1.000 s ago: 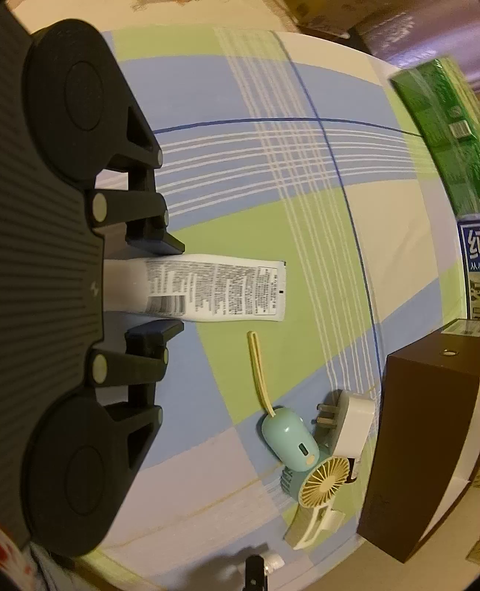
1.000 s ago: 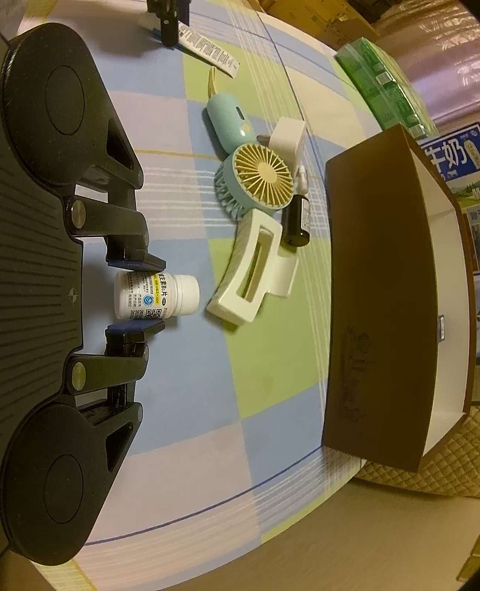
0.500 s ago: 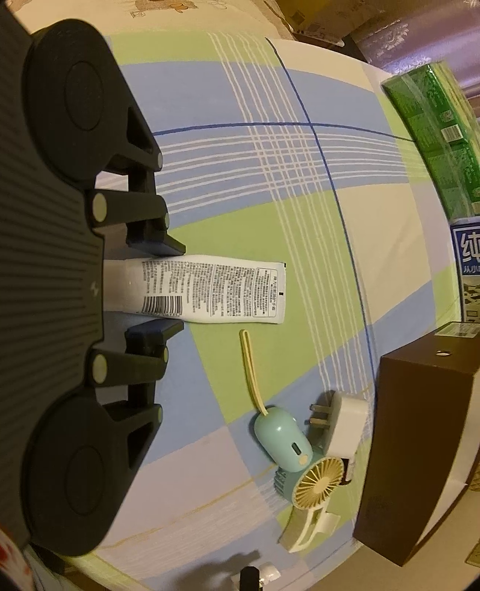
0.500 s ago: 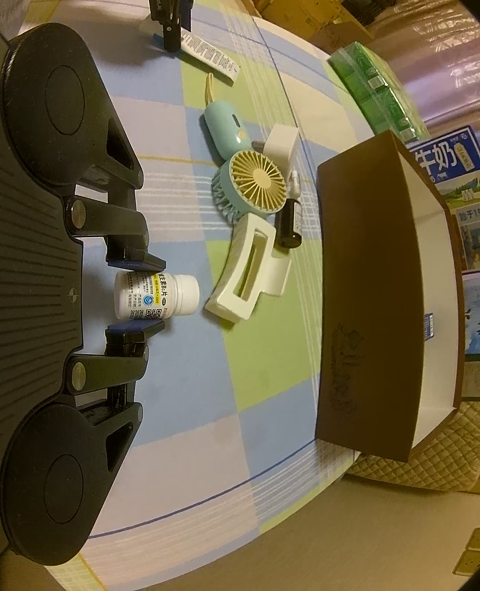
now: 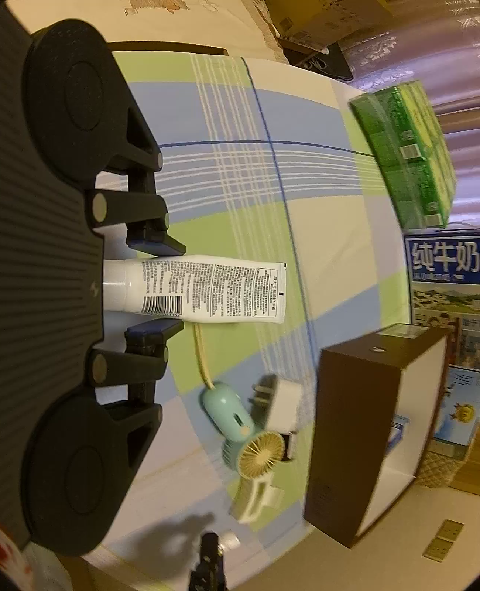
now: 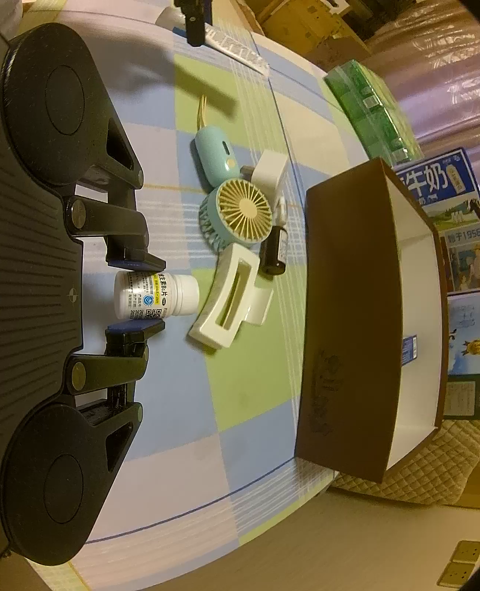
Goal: Organize rigid objects
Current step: 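Carry the tube and pill bottle over the brown box and lower them in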
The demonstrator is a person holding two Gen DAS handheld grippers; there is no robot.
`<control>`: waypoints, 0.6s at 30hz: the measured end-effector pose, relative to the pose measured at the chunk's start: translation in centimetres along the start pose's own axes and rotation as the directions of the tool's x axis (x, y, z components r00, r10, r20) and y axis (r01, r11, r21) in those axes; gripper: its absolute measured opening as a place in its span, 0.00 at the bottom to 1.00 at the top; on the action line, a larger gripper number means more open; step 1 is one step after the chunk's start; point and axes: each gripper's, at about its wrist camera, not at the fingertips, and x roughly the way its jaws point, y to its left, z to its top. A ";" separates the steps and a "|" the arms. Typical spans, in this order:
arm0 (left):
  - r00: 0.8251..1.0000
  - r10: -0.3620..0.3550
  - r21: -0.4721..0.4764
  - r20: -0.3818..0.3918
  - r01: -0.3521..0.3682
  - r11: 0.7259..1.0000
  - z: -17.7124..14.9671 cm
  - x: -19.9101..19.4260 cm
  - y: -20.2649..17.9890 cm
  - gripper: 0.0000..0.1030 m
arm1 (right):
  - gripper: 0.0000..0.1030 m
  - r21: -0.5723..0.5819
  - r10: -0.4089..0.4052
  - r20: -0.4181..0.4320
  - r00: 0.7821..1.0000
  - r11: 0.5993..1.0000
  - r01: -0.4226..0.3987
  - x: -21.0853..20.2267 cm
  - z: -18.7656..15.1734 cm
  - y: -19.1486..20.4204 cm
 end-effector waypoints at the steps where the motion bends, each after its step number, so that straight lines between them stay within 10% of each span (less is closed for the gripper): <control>1: 1.000 -0.003 0.000 0.006 0.003 1.000 0.1 -0.2 0.0 0.30 | 0.23 -0.002 0.002 0.001 1.000 1.000 -0.002 0.0 0.0 0.2; 18: 0.993 -0.063 0.012 0.097 0.063 0.998 3.3 -3.7 -3.2 0.30 | 0.23 -0.063 0.110 0.054 0.992 0.992 -0.106 -2.0 2.4 1.1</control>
